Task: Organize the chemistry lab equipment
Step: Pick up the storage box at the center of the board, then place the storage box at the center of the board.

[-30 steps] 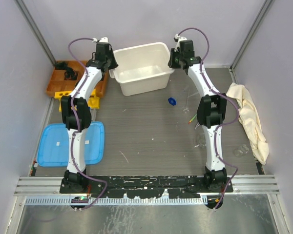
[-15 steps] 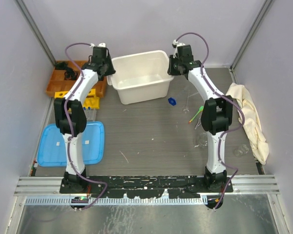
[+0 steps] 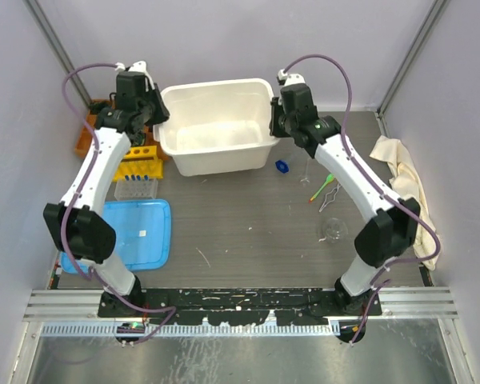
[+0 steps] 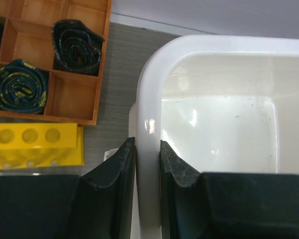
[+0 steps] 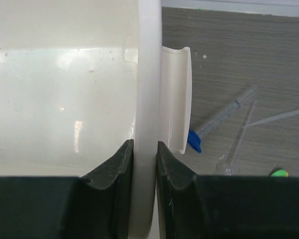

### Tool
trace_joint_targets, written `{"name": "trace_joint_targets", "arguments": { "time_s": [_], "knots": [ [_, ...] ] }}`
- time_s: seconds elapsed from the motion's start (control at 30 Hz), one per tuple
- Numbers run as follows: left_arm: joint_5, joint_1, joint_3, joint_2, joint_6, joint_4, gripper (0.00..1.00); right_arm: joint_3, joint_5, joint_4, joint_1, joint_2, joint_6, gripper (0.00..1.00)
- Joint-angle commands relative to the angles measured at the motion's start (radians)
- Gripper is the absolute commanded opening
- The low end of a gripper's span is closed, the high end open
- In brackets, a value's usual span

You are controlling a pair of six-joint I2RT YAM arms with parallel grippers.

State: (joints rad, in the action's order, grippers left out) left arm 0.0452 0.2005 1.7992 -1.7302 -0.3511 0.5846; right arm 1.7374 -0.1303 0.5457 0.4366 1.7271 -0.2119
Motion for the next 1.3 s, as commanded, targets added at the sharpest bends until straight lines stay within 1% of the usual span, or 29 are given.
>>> {"name": "trace_joint_targets", "arguments": {
  "time_s": [0.0, 0.13, 0.2, 0.33, 0.4, 0.53, 0.8, 0.9, 1.0, 1.13, 1.2, 1.27],
  "knots": [
    [-0.147, 0.035, -0.090, 0.124, -0.027, -0.014, 0.18, -0.118, 0.024, -0.006, 0.150, -0.152, -0.045, 0.01],
    [-0.144, 0.044, -0.239, 0.223, -0.052, -0.055, 0.19, -0.217, -0.075, 0.038, 0.208, -0.234, -0.094, 0.01],
    [-0.143, 0.056, -0.266, 0.244, -0.053, -0.034, 0.19, -0.267, -0.136, 0.056, 0.217, -0.268, -0.115, 0.01],
    [-0.119, 0.106, -0.323, 0.271, -0.035, -0.016, 0.20, -0.363, -0.172, 0.072, 0.219, -0.332, -0.145, 0.01],
    [-0.094, 0.125, -0.353, 0.275, -0.029, -0.030, 0.21, -0.408, -0.175, 0.073, 0.220, -0.349, -0.150, 0.01],
    [-0.096, 0.144, -0.371, 0.253, -0.031, -0.036, 0.21, -0.487, -0.198, 0.071, 0.221, -0.362, -0.149, 0.01],
    [-0.023, 0.239, -0.457, 0.284, -0.020, -0.014, 0.24, -0.617, -0.220, 0.072, 0.222, -0.422, -0.185, 0.01],
    [0.014, 0.270, -0.498, 0.296, -0.021, -0.011, 0.26, -0.653, -0.217, 0.076, 0.223, -0.442, -0.196, 0.02],
    [0.035, 0.275, -0.533, 0.304, -0.029, -0.016, 0.26, -0.671, -0.210, 0.078, 0.223, -0.460, -0.198, 0.03],
    [0.051, 0.275, -0.546, 0.319, -0.032, -0.012, 0.31, -0.679, -0.196, 0.086, 0.224, -0.486, -0.198, 0.04],
    [0.060, 0.276, -0.545, 0.325, -0.032, -0.012, 0.34, -0.678, -0.196, 0.096, 0.223, -0.497, -0.200, 0.07],
    [0.074, 0.275, -0.541, 0.328, -0.032, -0.014, 0.38, -0.681, -0.199, 0.101, 0.225, -0.510, -0.197, 0.14]
  ]
}}
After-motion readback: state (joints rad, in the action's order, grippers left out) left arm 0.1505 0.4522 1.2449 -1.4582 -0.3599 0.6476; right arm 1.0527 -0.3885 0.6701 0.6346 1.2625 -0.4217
